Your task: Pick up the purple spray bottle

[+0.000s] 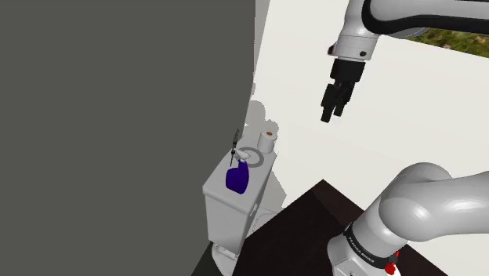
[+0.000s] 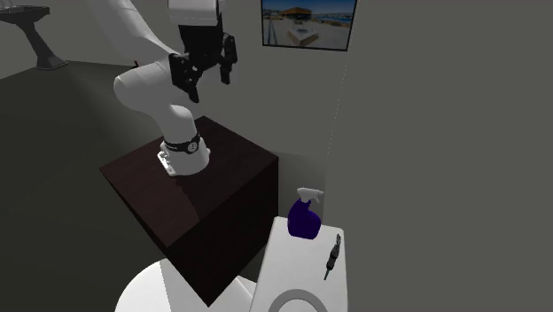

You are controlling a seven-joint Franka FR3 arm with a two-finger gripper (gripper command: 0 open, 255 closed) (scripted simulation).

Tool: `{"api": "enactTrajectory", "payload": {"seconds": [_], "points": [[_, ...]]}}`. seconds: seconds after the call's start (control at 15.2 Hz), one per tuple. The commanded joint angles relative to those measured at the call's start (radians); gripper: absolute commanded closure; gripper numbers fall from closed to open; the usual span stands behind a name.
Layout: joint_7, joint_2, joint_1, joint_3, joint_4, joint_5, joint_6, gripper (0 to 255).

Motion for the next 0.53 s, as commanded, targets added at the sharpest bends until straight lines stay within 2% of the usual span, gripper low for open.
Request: {"api": "enactTrajectory", "payload": {"seconds": [0.0, 0.46], "points": [[0.0, 0.0, 0.0, 0.0, 0.0, 0.0, 0.0, 0], [-0.027, 0.145, 0.04, 0.027, -0.095, 0.015, 0.28, 0]]}}
